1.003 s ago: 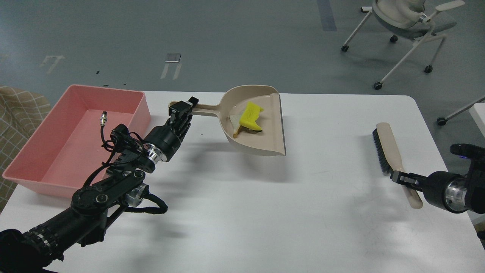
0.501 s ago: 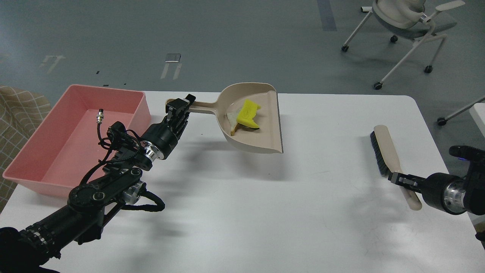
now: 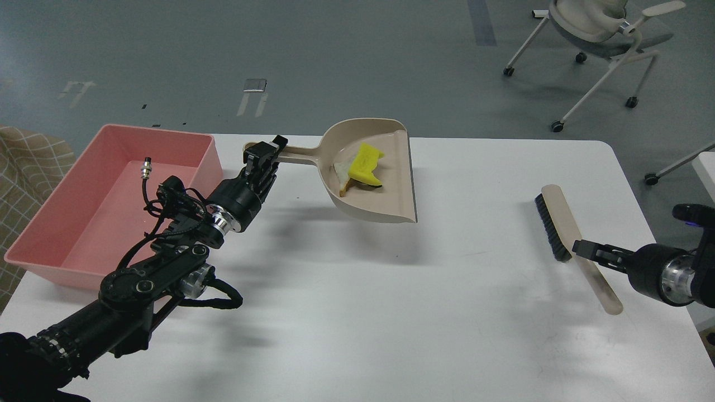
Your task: Sweep and dump garbage into bin
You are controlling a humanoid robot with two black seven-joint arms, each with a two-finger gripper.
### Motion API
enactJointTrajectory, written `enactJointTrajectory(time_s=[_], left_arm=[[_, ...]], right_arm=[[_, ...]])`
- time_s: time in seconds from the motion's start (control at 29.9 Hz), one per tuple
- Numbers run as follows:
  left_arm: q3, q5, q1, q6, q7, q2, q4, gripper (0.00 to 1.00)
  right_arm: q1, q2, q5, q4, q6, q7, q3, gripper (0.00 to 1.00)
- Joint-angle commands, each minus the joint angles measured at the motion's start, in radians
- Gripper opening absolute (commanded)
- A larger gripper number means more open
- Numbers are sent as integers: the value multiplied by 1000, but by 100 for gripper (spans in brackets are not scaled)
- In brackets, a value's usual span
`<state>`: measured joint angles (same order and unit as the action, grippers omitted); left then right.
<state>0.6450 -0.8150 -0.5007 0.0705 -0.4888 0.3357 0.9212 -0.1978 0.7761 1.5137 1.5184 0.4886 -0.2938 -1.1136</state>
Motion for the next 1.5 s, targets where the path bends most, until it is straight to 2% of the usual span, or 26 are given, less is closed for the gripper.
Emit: enactJointTrajectory(time_s=[0.0, 0.13, 0.27, 0.4, 0.47, 0.57, 0.74, 0.94, 1.27, 1.37, 1.4, 1.47], left_arm=[[5, 51, -15, 3, 0, 32, 51, 0], [4, 65, -27, 3, 21, 62, 93, 0], [-1, 65, -44, 0, 24, 89, 94, 0], [1, 65, -44, -5, 21, 121, 97, 0], [7, 73, -39, -11, 16, 175, 99, 0], [10, 82, -36, -11, 13, 219, 100, 0], [8, 161, -30, -12, 10, 288, 126, 0], [8, 194, 19, 0, 6, 379, 232, 0], [87, 263, 88, -15, 0, 514, 240, 0], [91, 267, 139, -26, 0, 566, 254, 0], [94, 276, 163, -26, 0, 574, 257, 0], [105, 287, 182, -26, 0, 580, 258, 0]], right_arm=[[-5, -6, -68, -3, 0, -1, -125, 77], [-22, -24, -128, -14, 0, -1, -215, 81], [-54, -160, -144, -52, 0, -1, -349, 93], [-98, -280, -148, -121, 0, -1, -436, 96], [-124, -357, -153, -170, 0, -1, -486, 96], [-127, -408, -216, -214, 0, -1, -531, 96], [-149, -425, -459, -340, 0, -4, -543, 96], [-164, -417, -575, -455, 0, -1, -551, 96], [-172, -414, -754, -478, 0, 2, -583, 97], [-173, -417, -765, -474, 0, 57, -594, 97], [-176, -422, -765, -474, 0, 111, -594, 97], [-186, -423, -765, -477, 0, 168, -594, 97]])
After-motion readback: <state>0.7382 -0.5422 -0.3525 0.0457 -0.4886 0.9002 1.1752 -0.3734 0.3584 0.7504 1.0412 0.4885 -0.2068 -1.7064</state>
